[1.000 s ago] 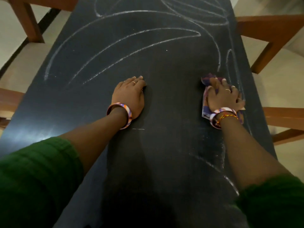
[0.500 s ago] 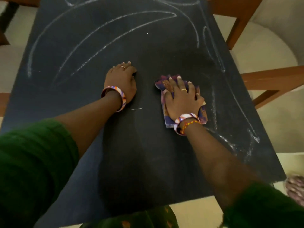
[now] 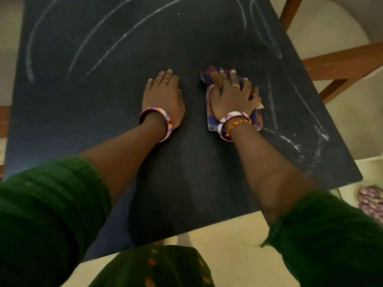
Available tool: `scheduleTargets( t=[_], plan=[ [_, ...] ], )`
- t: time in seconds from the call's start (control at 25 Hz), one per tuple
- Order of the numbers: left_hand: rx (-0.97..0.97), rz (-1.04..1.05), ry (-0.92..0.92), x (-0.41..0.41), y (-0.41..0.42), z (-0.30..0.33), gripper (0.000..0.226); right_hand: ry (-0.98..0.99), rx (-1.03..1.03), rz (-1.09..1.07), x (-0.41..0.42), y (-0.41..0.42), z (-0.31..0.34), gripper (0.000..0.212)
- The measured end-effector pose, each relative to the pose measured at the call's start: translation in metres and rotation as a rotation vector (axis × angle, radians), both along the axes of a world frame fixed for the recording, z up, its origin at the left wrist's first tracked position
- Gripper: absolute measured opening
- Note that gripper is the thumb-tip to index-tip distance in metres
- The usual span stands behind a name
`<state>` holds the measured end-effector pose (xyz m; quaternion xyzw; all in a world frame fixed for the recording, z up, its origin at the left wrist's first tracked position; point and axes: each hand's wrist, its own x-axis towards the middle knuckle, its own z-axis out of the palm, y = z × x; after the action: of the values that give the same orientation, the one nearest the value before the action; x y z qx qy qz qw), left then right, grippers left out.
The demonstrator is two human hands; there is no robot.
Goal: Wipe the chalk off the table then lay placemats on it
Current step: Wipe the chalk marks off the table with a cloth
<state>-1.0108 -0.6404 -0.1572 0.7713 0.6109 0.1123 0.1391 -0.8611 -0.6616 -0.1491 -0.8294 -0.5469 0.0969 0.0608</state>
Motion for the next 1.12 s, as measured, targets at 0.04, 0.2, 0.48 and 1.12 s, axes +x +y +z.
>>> scheduleTargets(
  t=[0.04,0.2,0.48,1.12],
  plan=[
    [0.002,-0.001,-0.002,0.000,-0.001,0.000,0.045,-0.010,0.018,0.039,-0.003,-0.017,-0.001,0.051],
    [-0.008,-0.012,-0.017,-0.002,-0.002,0.003,0.046,-0.072,0.051,0.121,0.003,-0.143,-0.004,0.050],
    [-0.111,-0.145,-0.140,-0.017,-0.002,0.011,0.046,-0.045,0.004,-0.288,0.033,-0.153,0.002,0.049],
    [-0.003,0.081,-0.037,-0.084,-0.121,0.008,0.042,-0.031,0.034,0.253,-0.048,-0.190,-0.002,0.052]
  ],
)
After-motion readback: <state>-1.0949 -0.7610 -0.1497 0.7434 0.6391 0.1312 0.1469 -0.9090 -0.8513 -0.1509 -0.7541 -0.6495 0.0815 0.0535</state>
